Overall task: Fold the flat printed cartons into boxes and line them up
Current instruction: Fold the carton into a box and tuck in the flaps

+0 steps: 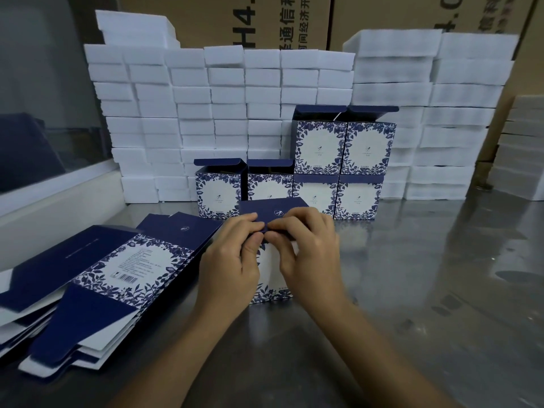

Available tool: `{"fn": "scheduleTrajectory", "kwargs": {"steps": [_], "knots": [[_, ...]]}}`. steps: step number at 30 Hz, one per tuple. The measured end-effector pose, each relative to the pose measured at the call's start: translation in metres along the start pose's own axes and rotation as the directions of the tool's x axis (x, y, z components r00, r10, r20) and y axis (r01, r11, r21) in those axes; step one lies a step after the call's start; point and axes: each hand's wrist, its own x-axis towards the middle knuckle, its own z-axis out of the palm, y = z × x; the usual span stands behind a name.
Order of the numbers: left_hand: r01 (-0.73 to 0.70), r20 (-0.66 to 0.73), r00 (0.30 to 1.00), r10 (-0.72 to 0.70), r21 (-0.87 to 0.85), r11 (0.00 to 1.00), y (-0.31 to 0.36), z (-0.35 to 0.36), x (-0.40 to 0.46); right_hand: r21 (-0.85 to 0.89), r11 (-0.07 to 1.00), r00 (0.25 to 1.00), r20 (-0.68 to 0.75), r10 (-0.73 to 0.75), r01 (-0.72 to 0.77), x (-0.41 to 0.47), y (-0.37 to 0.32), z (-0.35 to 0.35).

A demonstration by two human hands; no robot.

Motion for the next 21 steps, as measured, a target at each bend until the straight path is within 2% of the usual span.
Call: {"fn": "scheduleTrajectory", "kwargs": {"steps": [5,10,15,21], "knots": [[0.011,-0.003,1.0,-0.011,0.015,1.0,-0.003,-0.002,0.003,0.104,0.992,0.996,-0.035,0.081,-0.077,-0.001,0.014,0.0],[0.021,-0.003,1.0,-0.021,0.035,0.999,-0.007,-0.002,0.004,0.161,0.983,0.996,-0.027,0.089,-0.084,0.001,0.019,0.001],[0.001,-0.025,1.0,0.0,0.03,1.0,-0.013,-0.005,0.007,0.269,0.938,0.975,0.026,0.221,-0.219,-0.001,0.03,-0.002],[-0.014,-0.029,0.999,0.015,0.026,1.0,-0.016,-0.004,0.007,0.374,0.873,0.946,0.045,0.321,-0.314,-0.001,0.035,0.001]]}}
